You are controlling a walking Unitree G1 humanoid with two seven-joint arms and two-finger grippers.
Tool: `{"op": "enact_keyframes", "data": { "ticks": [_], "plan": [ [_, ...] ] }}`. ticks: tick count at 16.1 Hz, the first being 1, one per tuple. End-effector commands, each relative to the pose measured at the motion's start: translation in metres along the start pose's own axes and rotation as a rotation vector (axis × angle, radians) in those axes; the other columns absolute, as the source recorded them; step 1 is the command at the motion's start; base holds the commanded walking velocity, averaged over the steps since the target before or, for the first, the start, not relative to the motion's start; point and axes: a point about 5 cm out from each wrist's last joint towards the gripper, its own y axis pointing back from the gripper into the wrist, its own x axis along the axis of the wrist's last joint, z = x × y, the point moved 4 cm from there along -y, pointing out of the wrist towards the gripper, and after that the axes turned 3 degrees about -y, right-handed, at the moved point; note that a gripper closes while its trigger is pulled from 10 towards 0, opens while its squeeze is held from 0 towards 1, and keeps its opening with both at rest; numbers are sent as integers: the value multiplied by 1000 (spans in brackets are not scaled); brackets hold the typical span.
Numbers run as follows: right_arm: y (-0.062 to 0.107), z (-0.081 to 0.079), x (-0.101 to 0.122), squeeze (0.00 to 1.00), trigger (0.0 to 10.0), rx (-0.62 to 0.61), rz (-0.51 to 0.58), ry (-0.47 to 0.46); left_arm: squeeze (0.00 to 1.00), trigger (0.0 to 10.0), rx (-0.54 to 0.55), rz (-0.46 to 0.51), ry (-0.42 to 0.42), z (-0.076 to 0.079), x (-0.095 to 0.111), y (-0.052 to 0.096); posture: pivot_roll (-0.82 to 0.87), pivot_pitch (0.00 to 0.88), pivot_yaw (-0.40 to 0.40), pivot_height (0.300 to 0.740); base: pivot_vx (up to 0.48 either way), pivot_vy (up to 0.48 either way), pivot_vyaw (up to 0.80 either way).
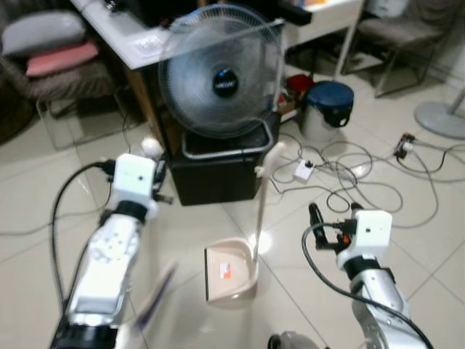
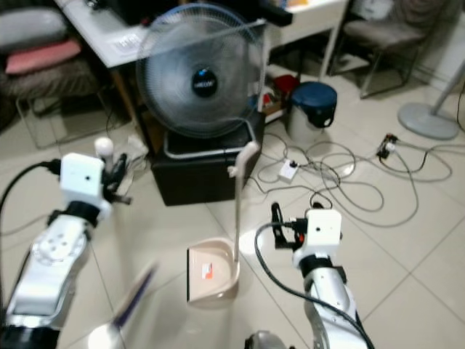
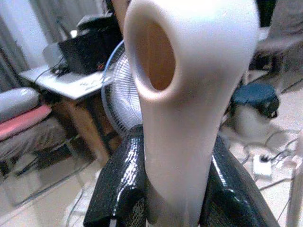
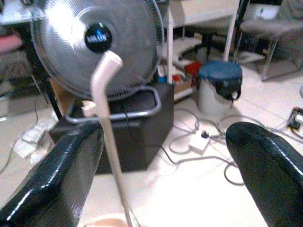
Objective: Sweep floor
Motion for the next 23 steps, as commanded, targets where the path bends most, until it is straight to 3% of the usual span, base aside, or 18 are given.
{"op": "enact_keyframes", "data": {
  "ticks": [1,10,19,22,23],
  "plan": [
    [0,-11,1,0,10000,37,-8,-10,0,10000,26,-15,-36,-12,-4,3,-54,63,63,740,330,0,0],
    [2,-20,-5,0,10000,115,-35,5,0,10000,88,-38,-61,-26,-11,8,-48,56,54,740,70,0,0],
    [4,-14,-12,0,10000,77,-36,5,0,10000,73,-39,-68,-25,-11,6,-42,64,69,740,0,0,0],
    [-1,-1,-13,0,10000,35,-22,7,0,10000,70,-43,-68,-25,-11,6,-35,79,80,740,0,0,0],
    [-4,4,-14,1000,10000,30,-11,24,0,10000,70,-43,-67,-25,-11,6,-31,83,85,740,0,0,0]
  ]
}}
